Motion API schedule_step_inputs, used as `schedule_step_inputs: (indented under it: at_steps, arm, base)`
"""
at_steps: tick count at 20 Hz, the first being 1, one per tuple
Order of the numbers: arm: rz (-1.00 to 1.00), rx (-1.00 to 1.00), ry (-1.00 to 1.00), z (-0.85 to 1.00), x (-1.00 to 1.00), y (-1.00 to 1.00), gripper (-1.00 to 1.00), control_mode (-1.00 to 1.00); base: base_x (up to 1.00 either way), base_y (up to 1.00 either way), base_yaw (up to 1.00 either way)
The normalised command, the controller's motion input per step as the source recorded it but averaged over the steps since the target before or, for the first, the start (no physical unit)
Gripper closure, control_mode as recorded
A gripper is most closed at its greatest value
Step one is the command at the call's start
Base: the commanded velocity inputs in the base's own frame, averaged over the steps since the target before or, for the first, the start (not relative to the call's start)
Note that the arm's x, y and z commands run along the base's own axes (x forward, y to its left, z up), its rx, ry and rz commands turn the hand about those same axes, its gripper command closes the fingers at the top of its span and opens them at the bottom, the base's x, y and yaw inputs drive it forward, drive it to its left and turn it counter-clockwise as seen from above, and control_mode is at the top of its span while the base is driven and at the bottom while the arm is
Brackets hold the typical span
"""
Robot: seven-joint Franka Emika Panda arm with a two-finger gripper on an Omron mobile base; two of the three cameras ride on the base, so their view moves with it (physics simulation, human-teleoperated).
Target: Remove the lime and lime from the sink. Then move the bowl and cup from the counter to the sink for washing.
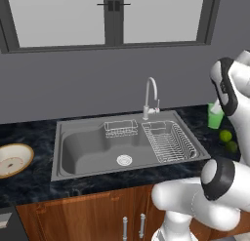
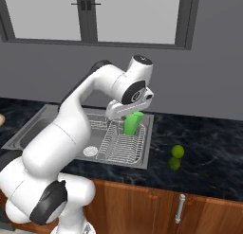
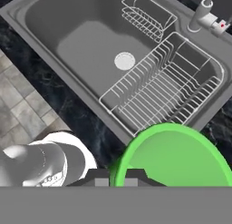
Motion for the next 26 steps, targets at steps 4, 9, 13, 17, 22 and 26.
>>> schedule_step_inputs:
  at_steps: [4,9,13,17,22,26]
  arm:
    - [0.0,-0.02,0.0,0.0,-0.01,0.56,1.0,-1.0]
    - [0.0,0.0,0.02,0.0,0.0,0.52,1.0,-1.0]
    - [0.0,0.0,0.01,0.0,-0.01,0.54,1.0,-1.0]
    - [0.0,0.0,0.0,-0.02,0.0,0.55,1.0,-1.0]
    - [0.0,-0.01,0.0,-0.03,0.0,0.54,1.0,-1.0]
    - [0.0,-0.01,0.0,-0.05,0.0,0.55,1.0,-1.0]
  base:
    - [0.0,0.0,0.0]
    - [0.0,0.0,0.0]
    - [0.0,0.0,0.0]
    - [0.0,0.0,0.0]
    - [0.0,0.0,0.0]
    - [0.0,0.0,0.0]
